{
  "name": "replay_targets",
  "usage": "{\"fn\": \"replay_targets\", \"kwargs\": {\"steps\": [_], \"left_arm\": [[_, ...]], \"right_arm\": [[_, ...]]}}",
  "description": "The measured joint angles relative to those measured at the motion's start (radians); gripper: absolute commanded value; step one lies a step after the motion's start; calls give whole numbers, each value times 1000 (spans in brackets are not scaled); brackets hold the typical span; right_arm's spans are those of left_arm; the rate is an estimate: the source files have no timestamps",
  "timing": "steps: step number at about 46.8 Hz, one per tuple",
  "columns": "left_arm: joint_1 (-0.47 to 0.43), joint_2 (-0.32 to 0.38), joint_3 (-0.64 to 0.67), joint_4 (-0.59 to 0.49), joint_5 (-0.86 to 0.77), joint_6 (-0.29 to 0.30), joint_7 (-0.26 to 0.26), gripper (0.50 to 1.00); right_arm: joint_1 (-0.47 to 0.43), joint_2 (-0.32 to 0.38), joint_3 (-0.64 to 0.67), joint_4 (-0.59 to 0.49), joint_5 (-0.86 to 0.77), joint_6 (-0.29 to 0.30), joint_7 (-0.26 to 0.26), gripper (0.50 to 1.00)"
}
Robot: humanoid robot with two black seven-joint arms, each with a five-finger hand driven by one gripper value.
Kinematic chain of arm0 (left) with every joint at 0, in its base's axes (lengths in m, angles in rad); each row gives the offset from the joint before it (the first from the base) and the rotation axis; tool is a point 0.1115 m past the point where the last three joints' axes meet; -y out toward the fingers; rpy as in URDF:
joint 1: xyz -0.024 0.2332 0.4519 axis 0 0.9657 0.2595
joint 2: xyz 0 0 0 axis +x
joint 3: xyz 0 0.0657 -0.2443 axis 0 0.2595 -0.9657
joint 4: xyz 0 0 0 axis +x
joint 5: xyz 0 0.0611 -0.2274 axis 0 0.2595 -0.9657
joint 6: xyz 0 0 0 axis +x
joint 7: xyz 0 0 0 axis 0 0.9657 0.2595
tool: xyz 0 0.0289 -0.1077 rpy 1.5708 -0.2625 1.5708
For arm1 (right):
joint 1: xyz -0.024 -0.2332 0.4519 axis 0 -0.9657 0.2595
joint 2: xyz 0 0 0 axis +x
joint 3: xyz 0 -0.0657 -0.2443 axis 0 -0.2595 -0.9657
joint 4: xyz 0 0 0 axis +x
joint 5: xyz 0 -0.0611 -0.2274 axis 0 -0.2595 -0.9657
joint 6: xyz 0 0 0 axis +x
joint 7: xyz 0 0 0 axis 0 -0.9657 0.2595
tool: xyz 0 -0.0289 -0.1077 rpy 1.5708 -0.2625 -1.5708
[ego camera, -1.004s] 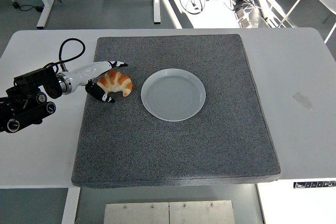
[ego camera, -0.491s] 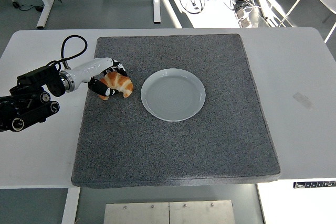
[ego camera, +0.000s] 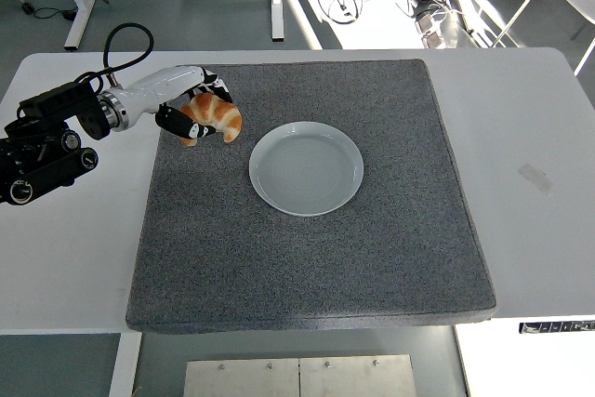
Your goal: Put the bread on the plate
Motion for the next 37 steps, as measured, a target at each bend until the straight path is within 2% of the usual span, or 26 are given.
{"fn": "replay_targets", "kwargs": {"steps": [17,28,37], "left_arm": [[-135,28,2,2,2,-50,-1,500],[-147,12,9,17,2,-53,0,500],[-150,-88,51,56,0,-55,-2,500]], "right_arm": [[0,0,0,0,0,0,0,1000],[0,0,0,0,0,0,0,1000],[0,0,0,0,0,0,0,1000]]}}
